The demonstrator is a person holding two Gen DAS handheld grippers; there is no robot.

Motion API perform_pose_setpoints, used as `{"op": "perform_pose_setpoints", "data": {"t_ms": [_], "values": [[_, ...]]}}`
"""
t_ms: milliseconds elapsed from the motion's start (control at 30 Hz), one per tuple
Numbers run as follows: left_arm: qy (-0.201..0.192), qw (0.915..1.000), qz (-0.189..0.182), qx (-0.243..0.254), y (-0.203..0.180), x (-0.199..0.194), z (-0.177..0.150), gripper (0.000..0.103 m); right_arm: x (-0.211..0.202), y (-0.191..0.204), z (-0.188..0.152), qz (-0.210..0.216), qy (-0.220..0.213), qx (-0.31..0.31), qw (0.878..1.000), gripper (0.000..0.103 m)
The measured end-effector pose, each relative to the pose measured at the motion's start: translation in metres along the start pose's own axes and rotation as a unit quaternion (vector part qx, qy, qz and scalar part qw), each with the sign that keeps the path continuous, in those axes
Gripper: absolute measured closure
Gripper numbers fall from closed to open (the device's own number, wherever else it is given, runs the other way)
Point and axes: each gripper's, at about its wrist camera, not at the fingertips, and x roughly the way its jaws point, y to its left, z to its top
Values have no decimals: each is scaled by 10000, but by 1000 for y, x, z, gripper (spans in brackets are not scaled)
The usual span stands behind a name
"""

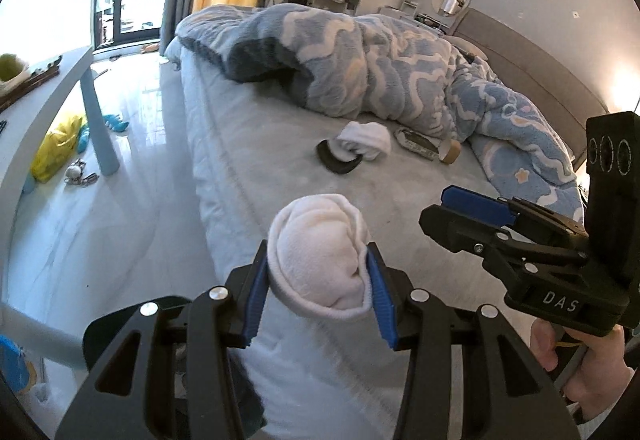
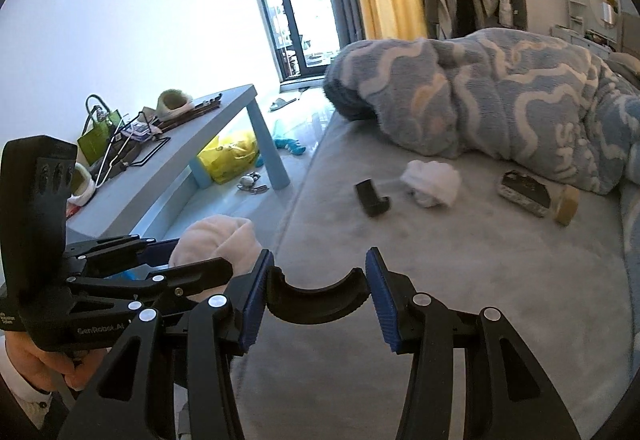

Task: Collect trash
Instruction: 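Lift the white sock ball with the left tool and carry it over the bin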

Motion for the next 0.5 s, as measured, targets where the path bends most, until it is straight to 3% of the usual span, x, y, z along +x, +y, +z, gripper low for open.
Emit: {"op": "perform_pose_setpoints", "data": {"t_ms": [500], "values": [[546,9966,548,-270,69,-18,-28,54,26,77,5,395,48,-257,9989,55]]}}
